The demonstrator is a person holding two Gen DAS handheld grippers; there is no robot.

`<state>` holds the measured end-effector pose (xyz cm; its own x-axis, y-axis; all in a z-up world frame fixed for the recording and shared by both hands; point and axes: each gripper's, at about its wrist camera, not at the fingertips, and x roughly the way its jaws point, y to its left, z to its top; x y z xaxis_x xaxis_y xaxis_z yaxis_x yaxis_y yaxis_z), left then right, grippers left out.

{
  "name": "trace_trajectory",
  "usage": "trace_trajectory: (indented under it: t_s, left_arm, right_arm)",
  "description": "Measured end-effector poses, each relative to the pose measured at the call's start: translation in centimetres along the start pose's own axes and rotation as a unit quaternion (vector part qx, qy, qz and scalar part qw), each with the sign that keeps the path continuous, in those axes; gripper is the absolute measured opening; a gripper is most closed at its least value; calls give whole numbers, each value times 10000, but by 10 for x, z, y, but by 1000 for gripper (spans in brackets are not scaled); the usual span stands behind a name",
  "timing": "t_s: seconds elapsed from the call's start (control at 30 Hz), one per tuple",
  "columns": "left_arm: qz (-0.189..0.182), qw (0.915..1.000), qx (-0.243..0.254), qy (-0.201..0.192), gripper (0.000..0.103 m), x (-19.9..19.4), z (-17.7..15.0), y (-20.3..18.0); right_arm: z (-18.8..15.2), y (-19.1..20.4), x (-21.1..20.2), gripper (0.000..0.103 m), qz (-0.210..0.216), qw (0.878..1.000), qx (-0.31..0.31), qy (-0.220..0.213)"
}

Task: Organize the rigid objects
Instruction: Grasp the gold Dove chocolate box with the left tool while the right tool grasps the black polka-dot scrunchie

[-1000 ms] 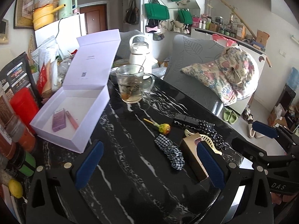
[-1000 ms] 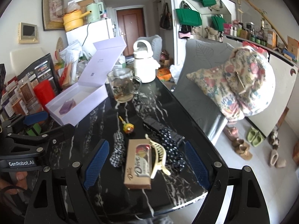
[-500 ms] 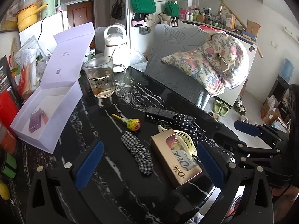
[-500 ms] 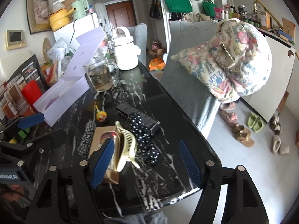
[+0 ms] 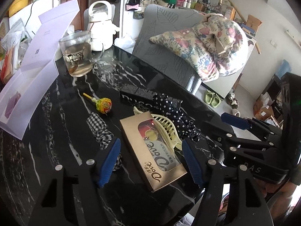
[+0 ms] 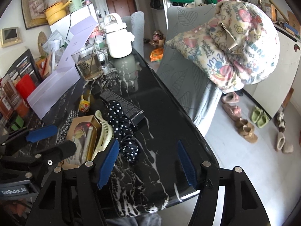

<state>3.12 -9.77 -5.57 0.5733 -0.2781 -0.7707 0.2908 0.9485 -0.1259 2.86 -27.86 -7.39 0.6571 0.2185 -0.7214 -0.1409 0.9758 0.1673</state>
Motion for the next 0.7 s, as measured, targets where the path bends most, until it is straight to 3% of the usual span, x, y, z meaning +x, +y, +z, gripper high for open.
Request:
trace_trajectory:
  t_s: [0.37, 0.43, 0.53, 0.7]
  left_arm:
    - [91, 9991, -71, 400, 68, 26, 1, 6]
    - [94, 9991, -40, 405, 56, 26, 1, 8]
    - [124, 9990, 0, 424, 52, 26, 1, 12]
    - [87, 9988, 173, 452, 50, 29, 5, 12]
  right_arm:
    - [6, 2, 17, 60, 321, 9994, -105, 120]
    - [8, 4, 20, 59, 395, 9990, -139, 138]
    - [11, 9, 28, 58, 524, 9982, -204, 212]
    - [13, 18, 45, 43, 589, 9967, -376, 409]
